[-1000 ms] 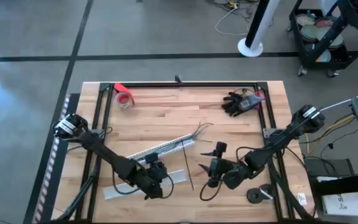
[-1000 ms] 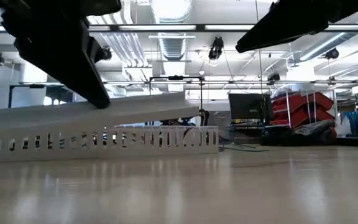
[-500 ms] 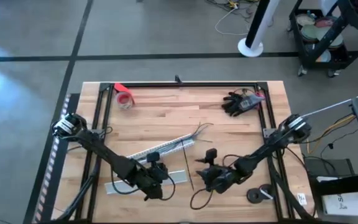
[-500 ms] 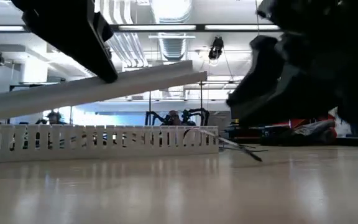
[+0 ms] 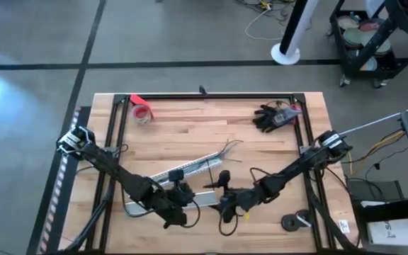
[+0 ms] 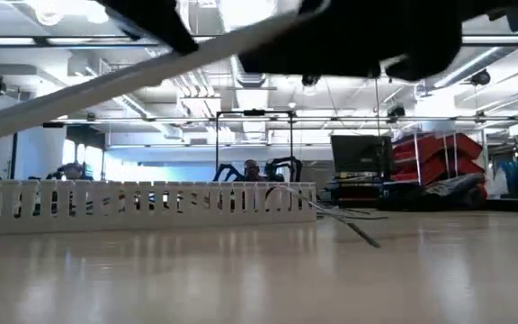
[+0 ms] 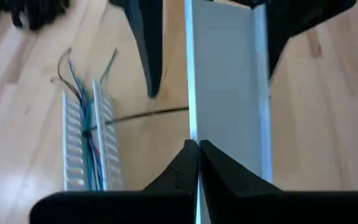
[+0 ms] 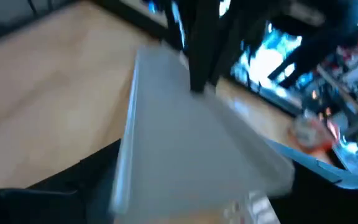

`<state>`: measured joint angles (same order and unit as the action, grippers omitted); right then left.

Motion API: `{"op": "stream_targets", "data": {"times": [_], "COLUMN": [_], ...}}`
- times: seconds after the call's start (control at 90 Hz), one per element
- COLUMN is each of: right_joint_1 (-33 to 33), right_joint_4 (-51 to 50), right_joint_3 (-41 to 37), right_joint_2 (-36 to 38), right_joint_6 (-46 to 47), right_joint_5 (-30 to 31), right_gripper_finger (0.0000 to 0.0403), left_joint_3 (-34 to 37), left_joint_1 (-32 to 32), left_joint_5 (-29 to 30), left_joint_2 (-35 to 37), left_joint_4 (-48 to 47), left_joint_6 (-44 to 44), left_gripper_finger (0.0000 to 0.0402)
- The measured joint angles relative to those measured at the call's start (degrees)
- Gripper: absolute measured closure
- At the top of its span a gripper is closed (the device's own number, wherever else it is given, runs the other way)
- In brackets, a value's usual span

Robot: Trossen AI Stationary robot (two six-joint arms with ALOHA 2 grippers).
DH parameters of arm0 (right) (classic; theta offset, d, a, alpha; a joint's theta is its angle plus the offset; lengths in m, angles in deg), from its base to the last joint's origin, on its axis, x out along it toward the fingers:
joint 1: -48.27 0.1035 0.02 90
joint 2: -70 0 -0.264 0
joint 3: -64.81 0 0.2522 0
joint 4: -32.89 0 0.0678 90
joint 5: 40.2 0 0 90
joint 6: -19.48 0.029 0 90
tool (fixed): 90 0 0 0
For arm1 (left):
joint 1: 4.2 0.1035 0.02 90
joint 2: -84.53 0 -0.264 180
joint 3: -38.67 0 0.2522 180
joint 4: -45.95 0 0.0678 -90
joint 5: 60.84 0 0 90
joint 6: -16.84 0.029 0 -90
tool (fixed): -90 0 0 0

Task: Ziptie cables
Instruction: Close the cable duct

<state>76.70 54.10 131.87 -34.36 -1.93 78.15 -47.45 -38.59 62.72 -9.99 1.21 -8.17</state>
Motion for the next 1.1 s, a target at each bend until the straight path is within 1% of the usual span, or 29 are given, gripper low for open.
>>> {"op": "stream_targets", "data": {"times": [0.156,0.4,0.656,0.933,1.1], "right_joint_1": [0.04,0.04,0.04,0.06,0.06], "right_joint_4": [4.88,5.19,4.75,4.34,4.40], "right_joint_3": [0.21,3.82,5.51,6.48,6.67], "right_joint_2": [0.87,1.68,1.71,1.71,1.84], "right_joint_6": [-3.13,-3.33,-2.58,-1.11,-1.14], "right_joint_5": [-3.53,-7.31,-7.33,-7.48,-7.44], "right_gripper_finger": [0.0094,0.0112,0.0138,0.0207,0.0209], "left_joint_3": [-2.98,-6.07,-6.96,-7.02,-7.10], "left_joint_1": [-0.04,-0.05,-0.07,-0.04,0.00], "left_joint_5": [0.41,2.39,3.01,3.69,3.50], "left_joint_2": [0.02,0.02,0.02,0.13,0.76], "left_joint_4": [0.20,0.04,-0.15,-0.15,-0.74], "left_joint_6": [3.46,7.40,8.49,9.60,9.74], "left_gripper_finger": [0.0401,0.0401,0.0401,0.0401,0.0398]}}
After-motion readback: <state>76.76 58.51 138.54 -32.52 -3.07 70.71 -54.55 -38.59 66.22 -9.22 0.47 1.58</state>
